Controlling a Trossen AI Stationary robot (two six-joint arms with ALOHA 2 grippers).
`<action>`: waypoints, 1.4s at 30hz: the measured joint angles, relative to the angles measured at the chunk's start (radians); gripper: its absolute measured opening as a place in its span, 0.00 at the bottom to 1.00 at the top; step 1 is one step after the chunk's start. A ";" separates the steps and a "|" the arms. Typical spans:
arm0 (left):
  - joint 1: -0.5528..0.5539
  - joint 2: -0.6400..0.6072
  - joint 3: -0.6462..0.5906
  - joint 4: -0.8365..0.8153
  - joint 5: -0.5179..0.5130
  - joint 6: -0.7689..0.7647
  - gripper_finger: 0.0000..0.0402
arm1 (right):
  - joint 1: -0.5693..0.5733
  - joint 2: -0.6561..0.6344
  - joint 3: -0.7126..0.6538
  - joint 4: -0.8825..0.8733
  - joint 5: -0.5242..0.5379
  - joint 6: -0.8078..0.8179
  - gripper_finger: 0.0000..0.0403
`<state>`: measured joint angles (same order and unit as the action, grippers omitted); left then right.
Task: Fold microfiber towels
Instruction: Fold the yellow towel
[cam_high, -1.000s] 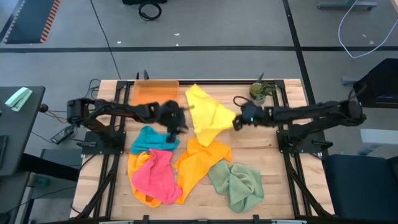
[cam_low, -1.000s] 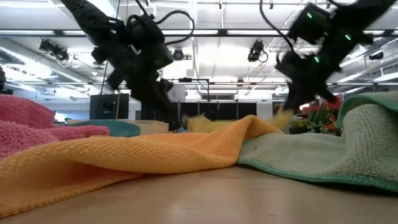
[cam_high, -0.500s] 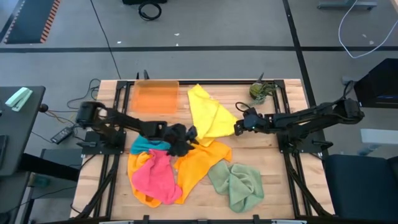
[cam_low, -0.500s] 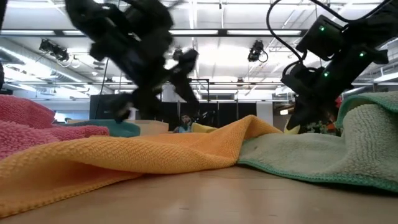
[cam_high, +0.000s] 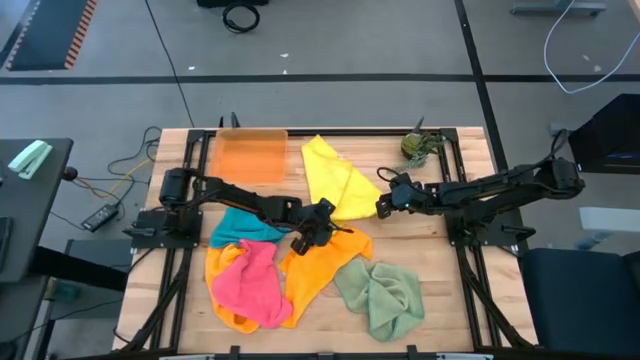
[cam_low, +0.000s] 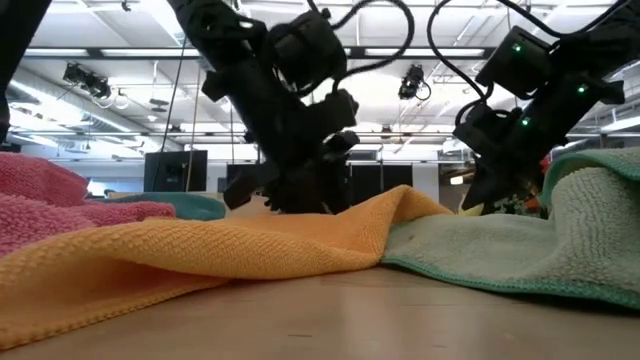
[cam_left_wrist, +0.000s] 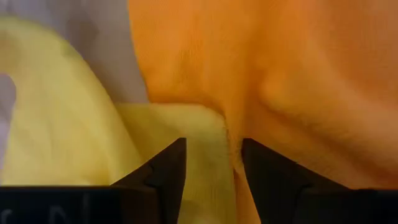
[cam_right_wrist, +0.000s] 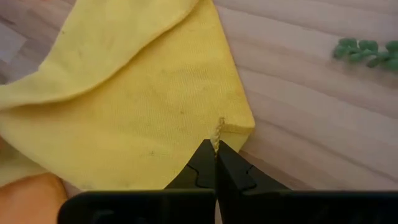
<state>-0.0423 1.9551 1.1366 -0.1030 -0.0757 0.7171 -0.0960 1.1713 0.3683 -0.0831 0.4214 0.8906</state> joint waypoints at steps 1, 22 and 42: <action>0.001 0.002 -0.003 0.001 -0.002 0.000 0.39 | 0.000 0.004 0.000 0.008 0.000 0.000 0.00; 0.007 -0.013 0.018 -0.029 -0.002 0.009 0.36 | 0.000 0.005 0.000 -0.006 0.000 -0.005 0.00; 0.034 -0.037 0.017 -0.098 0.042 0.008 0.32 | 0.000 0.004 0.000 -0.014 -0.004 -0.005 0.00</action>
<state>-0.0082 1.9179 1.1538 -0.2006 -0.0338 0.7250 -0.0959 1.1755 0.3687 -0.0971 0.4175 0.8861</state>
